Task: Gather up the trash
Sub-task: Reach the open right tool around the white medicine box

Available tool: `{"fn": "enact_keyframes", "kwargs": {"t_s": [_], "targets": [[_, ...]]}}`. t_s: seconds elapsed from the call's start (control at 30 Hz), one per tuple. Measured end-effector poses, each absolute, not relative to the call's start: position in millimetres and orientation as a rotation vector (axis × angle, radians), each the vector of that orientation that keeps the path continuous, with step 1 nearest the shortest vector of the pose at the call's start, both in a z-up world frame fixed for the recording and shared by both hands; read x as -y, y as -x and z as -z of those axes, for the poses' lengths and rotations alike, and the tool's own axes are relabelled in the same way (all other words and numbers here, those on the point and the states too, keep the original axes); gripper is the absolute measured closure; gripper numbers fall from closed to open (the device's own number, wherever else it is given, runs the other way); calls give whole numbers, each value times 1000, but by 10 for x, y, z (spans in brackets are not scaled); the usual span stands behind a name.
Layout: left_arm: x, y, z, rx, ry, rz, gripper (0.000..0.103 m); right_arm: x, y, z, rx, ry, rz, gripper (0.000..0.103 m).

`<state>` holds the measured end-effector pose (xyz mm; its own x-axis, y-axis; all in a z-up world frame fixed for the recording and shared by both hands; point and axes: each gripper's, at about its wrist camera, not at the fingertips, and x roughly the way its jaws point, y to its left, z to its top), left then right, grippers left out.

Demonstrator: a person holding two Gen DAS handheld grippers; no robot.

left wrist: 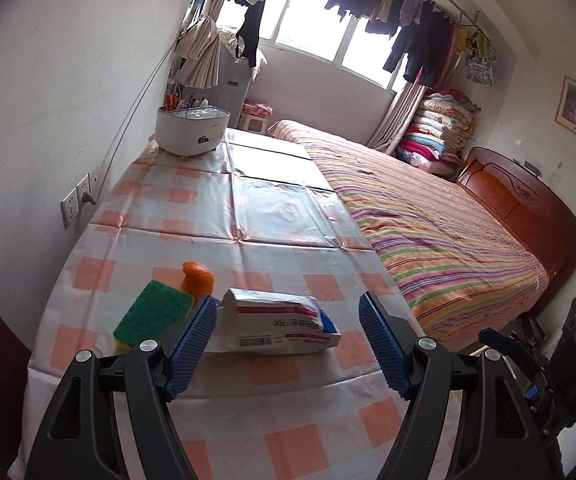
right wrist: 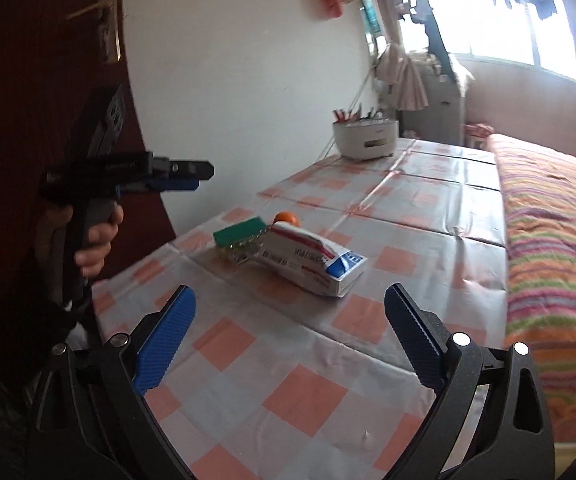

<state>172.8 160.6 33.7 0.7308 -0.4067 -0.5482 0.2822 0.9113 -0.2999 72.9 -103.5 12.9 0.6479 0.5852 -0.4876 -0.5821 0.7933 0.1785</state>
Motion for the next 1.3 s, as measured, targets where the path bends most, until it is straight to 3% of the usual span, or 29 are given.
{"fn": "enact_keyframes", "kwargs": {"t_s": [0.43,1.0,1.3], "targets": [[-2258,-1885,-53,-747,260,354,31,-31,-2024,95,-830,324,-887,9],[-2384,-2028,81,-795,228,360,31,-753,-2694,756,-1071,694,-875,8],[-2421,-2055,105,-806,242,359,31,-560,-2351,729,-1072,699,-849,21]]}}
